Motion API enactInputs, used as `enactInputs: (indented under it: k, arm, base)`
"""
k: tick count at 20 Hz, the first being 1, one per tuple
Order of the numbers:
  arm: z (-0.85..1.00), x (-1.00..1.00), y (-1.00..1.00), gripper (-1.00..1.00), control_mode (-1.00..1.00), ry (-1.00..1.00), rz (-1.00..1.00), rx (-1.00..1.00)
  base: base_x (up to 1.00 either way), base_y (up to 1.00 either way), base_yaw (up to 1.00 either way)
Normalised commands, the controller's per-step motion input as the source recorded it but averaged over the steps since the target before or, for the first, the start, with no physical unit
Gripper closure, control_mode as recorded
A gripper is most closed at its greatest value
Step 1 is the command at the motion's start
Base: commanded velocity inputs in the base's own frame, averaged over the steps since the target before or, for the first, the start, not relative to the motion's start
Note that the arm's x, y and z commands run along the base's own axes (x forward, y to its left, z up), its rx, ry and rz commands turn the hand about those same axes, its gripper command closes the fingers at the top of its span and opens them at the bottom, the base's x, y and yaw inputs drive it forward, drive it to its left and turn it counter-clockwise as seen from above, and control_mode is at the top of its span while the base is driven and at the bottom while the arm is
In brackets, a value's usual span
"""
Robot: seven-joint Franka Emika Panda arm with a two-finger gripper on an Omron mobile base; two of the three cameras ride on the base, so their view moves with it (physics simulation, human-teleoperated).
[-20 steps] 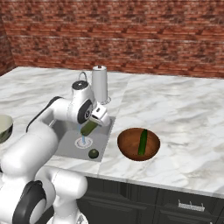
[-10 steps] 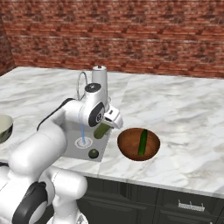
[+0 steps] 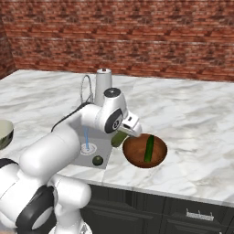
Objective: Pick the cucumbers from the sink and place them in one bowl. Place the squash in the other bowl. Then turn off the sink faucet.
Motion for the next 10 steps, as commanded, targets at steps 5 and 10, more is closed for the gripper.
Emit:
enactInputs:
  k: [5, 10]
  arm:
    - [0.00, 0.00, -0.46, 1.00, -1.00, 0.02, 0.00, 0.00]
    - [-0.02, 0.00, -0.44, 1.00, -1.00, 0.00, 0.00, 0.00]
  base:
    - [0.00, 0.00, 0.00]
    - [0.00, 0.00, 0.00]
